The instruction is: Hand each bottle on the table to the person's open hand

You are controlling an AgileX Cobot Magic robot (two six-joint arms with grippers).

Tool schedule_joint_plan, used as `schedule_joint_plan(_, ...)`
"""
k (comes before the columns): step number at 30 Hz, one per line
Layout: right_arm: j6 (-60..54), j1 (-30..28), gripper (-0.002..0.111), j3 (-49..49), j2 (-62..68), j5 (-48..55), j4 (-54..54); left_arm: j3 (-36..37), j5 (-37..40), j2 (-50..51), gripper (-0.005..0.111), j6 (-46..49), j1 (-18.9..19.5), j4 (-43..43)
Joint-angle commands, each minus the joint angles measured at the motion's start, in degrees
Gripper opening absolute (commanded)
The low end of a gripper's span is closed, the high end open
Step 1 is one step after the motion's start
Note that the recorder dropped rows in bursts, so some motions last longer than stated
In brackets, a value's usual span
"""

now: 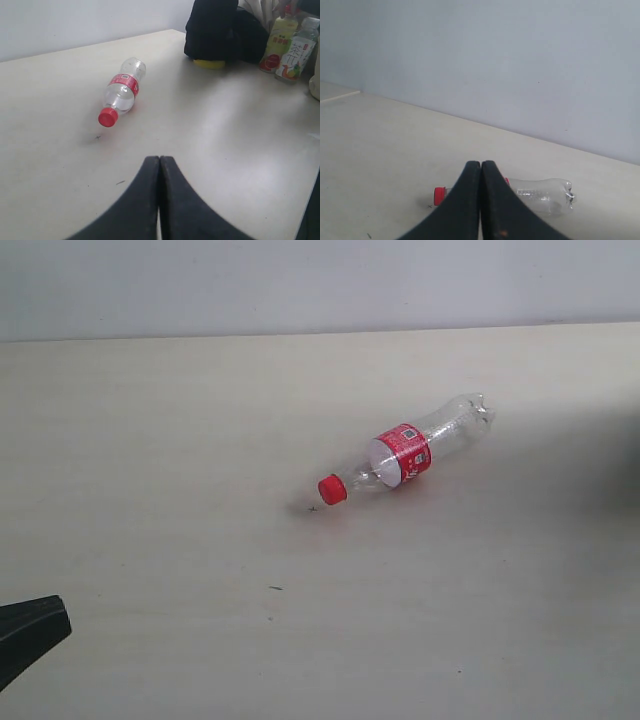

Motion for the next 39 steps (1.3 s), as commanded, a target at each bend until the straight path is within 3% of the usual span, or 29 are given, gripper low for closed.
schedule_joint_plan(1,-0.05,0.11,0.0,0.16,-0.34,-0.51,0.16,0.03,-0.11,-0.3,0.0,0.32,-0.34,-0.19)
schedule_joint_plan(27,-0.05,0.11,0.0,0.16,-0.34,-0.51,0.16,0.03,-0.21,-0.3,0.0,0.58,-0.34,-0.19)
schedule_joint_plan(30,-0.05,0.11,0.0,0.16,-0.34,-0.51,0.16,0.03,-5.11,-0.3,0.0,0.58,-0.34,-0.19)
schedule_joint_plan(34,-0.05,0.11,0.0,0.16,-0.34,-0.51,0.16,0.03,-22.58,-0.3,0.0,3.76,-0.34,-0.72)
schedule_joint_plan(36,-0.05,0.11,0.0,0.16,-0.34,-0.51,0.16,-0.73,-22.45,-0.17,0.0,14.67,-0.34,-14.53)
schedule_joint_plan(37,-0.05,0.11,0.0,0.16,-0.34,-0.51,0.16,-3.24,-19.17,0.84,0.0,28.47,0.11,-31.38)
schedule_joint_plan(39,-0.05,0.11,0.0,0.16,-0.34,-0.51,0.16,-6.48,-19.28,3.62,0.0,45.48,1.42,-52.06)
